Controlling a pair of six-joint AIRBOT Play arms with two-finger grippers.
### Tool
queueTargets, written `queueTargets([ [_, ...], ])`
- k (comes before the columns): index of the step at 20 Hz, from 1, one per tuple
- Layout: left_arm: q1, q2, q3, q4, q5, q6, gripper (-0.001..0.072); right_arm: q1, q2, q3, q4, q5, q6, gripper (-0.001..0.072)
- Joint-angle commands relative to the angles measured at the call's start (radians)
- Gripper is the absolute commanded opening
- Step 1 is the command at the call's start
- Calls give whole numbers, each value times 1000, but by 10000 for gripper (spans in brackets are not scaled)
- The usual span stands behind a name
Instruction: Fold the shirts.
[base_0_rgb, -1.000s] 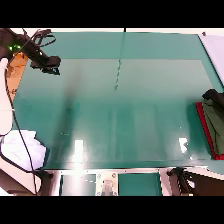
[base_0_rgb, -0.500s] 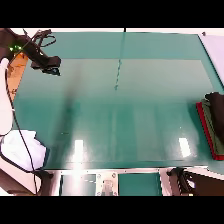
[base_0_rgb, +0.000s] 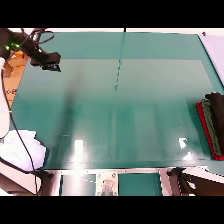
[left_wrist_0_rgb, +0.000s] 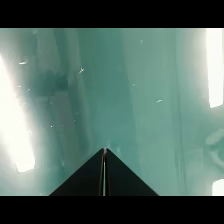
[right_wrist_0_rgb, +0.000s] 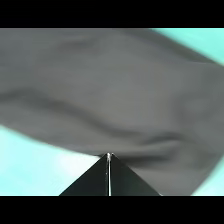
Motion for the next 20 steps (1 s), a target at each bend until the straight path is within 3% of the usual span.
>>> queueTargets([
  [1, -5, 71, -13, -13, -2, -6, 27, 252, 3, 33, 19, -12, 15, 14],
  [6, -87, 245, -312, -6, 16, -6, 27, 684, 96, -183, 18, -146, -38, 12],
  [12, -212, 561, -929, -4, 227, -55, 28, 1040, 243, -509, 34, -272, -28, 13],
  [20, -214, 615, -1025, 12, 252, -65, 28, 1135, 243, -523, 127, -335, -30, 13],
])
